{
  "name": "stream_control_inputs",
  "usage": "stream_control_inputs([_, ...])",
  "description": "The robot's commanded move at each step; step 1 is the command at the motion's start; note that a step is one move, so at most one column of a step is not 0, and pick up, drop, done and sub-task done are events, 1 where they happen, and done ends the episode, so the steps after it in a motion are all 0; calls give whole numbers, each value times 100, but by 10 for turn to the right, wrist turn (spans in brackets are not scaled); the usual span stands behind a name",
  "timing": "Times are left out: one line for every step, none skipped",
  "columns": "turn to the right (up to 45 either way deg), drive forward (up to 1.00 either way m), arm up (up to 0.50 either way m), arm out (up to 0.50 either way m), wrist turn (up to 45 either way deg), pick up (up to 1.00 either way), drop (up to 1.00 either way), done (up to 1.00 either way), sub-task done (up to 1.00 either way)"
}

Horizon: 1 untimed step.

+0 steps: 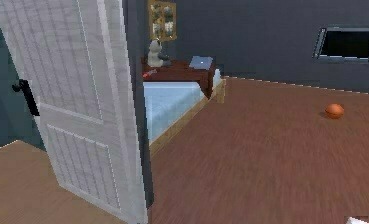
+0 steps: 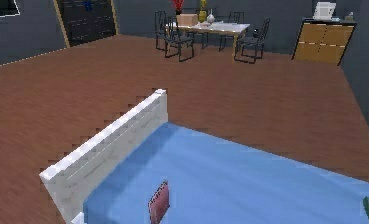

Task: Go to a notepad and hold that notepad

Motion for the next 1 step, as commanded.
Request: stream_control_inputs([0, 0, 4, 0, 0, 0, 0, 0, 0])
